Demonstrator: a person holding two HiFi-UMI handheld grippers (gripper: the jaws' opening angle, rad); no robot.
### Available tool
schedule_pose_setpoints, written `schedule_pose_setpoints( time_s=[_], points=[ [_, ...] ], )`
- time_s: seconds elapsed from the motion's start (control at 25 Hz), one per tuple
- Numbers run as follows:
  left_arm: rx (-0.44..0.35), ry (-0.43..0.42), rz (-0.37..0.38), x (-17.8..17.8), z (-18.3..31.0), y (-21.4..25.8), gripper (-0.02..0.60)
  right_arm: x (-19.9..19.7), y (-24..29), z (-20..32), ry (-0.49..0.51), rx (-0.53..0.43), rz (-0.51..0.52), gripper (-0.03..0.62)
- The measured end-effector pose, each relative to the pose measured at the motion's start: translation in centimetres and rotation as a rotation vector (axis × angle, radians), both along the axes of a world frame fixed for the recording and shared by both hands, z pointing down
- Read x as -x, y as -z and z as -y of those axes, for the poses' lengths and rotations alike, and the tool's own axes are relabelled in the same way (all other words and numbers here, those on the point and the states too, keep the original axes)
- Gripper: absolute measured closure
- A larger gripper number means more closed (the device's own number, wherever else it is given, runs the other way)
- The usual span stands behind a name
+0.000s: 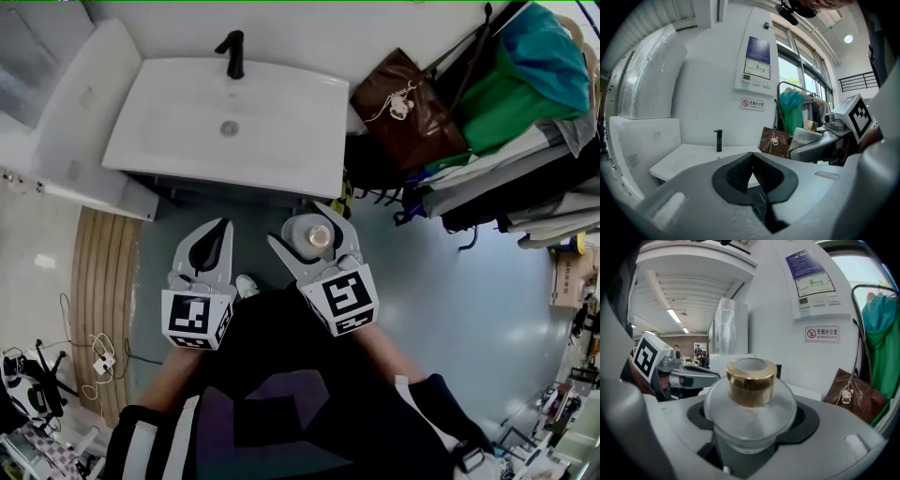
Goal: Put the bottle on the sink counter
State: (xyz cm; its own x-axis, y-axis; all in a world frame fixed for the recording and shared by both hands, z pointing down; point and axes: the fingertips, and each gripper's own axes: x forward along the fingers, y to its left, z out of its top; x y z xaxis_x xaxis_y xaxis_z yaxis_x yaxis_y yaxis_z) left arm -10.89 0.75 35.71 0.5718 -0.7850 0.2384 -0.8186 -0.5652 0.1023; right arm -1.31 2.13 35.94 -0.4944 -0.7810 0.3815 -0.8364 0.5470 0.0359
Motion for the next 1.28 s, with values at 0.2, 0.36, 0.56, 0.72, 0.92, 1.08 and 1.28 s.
schedule_pose_setpoints(
  time_s=[0.2, 0.36, 0.56, 0.72, 0.92, 1.08, 1.28],
  points=[
    [-0.007, 0.037, -0.012, 2.3, 1.2, 0.2, 0.58, 2.4, -0.2, 1.4, 0.038, 0.001, -0.018, 0.253],
    [-0.006, 0.073, -0.016, 3.8, 2.8, 0.1, 0.58, 3.4, -0.2, 3.3, 0.061, -0.002, -0.022, 0.253],
    [0.017, 0.109, 0.003, 4.1, 5.7, -0.7, 0.58, 3.4, -0.9, 6.5, 0.093, -0.001, -0.004, 0.253],
    [0.028, 0.135, 0.026, 3.8, 9.2, -1.0, 0.58, 3.0, -1.6, 10.0, 0.122, 0.01, 0.005, 0.253],
    [0.045, 0.117, 0.058, 1.5, 14.0, -1.6, 0.58, 2.1, -2.5, 14.7, 0.164, 0.023, -0.009, 0.253],
    [0.069, 0.12, 0.068, 0.3, 16.8, -2.3, 0.58, 1.8, -3.8, 17.6, 0.193, 0.052, -0.012, 0.253],
    [0.097, 0.136, 0.084, -0.6, 20.0, -3.7, 0.58, 1.2, -5.1, 21.2, 0.206, 0.07, -0.007, 0.253]
  ],
)
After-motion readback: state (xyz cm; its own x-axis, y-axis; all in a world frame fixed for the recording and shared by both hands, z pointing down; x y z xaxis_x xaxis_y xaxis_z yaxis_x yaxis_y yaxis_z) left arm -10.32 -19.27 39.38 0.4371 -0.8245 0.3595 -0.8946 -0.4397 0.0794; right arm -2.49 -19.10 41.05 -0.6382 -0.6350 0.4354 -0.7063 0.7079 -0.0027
